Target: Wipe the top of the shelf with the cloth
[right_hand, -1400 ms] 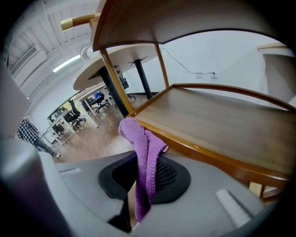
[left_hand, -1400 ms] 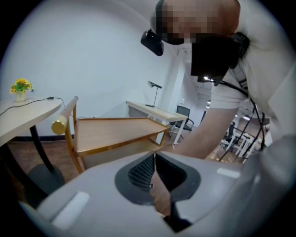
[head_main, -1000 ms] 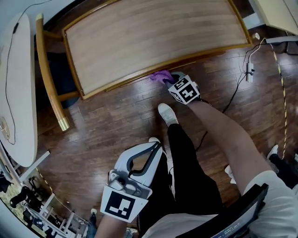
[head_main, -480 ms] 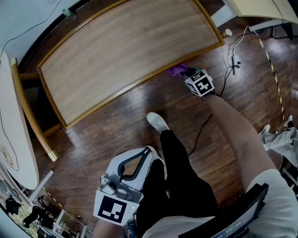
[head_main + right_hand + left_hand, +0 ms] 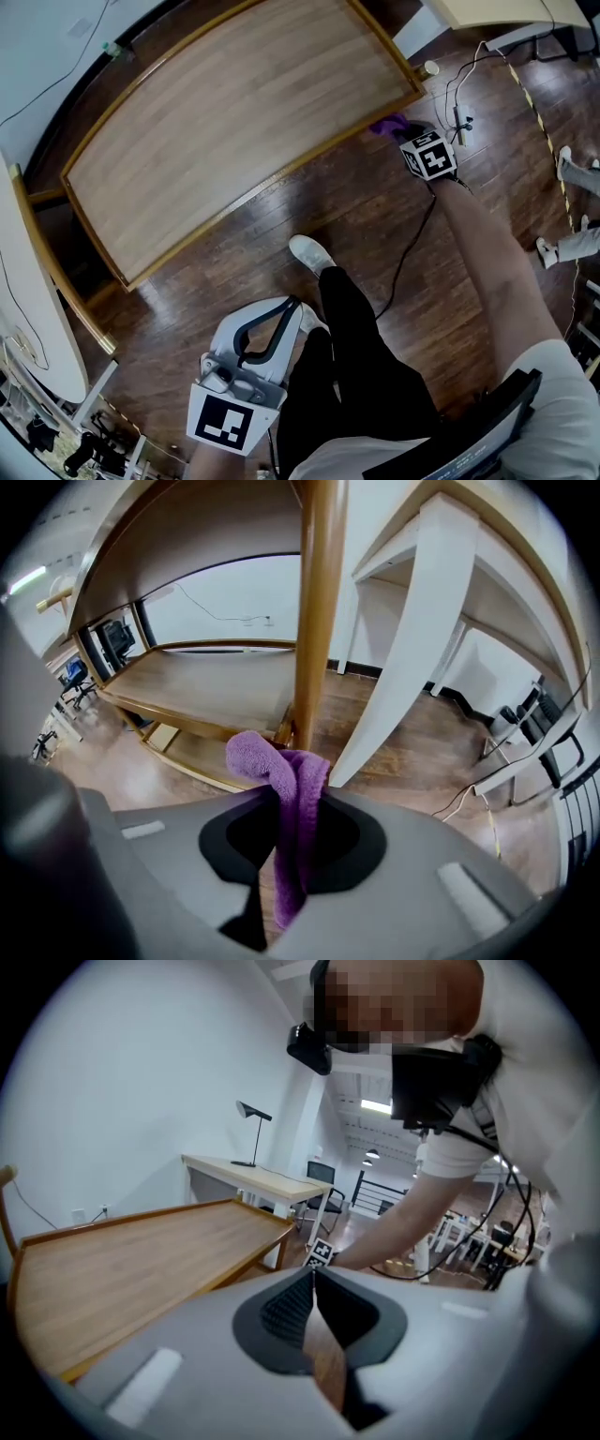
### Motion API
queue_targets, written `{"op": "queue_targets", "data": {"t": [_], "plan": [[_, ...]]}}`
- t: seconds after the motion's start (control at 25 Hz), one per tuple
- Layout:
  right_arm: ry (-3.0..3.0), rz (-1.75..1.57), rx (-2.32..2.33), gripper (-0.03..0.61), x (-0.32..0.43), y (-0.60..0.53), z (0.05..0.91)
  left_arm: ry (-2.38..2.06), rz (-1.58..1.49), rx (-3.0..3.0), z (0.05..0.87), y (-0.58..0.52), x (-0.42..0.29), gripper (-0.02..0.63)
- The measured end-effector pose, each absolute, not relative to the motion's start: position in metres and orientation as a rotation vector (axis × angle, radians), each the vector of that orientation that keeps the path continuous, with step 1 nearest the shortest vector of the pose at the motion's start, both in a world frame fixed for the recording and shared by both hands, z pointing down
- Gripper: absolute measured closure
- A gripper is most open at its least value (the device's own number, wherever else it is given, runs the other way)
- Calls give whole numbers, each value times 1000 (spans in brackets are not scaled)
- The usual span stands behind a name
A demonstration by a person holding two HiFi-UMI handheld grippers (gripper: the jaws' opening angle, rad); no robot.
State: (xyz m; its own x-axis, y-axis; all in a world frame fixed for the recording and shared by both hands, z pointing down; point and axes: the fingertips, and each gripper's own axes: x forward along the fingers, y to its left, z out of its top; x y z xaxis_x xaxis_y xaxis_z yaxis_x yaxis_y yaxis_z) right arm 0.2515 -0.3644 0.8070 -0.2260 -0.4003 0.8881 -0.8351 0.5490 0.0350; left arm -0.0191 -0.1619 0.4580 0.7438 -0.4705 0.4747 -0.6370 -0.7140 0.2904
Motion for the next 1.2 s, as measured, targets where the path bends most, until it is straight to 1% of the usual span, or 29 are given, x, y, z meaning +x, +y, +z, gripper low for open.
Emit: {"op": "queue_targets", "data": {"t": [0.28, 0.56, 0.72, 1.0, 1.2], "plan": [[-1816, 575, 1035, 526, 260, -350, 795, -855, 501, 2526, 449, -161, -19, 588], [-1849, 696, 1072, 526, 251, -273, 761, -927, 523, 2539, 425, -137, -42, 588], [-1933, 757, 1133, 526, 230, -221, 716, -956, 508, 2571, 401, -110, -58, 588], [-2150, 839, 1295, 526, 162, -130, 596, -1018, 503, 2617, 350, -34, -92, 588], [-2255, 789, 1296, 526, 131, -56, 518, -1019, 489, 2707, 320, 22, -105, 588]]}}
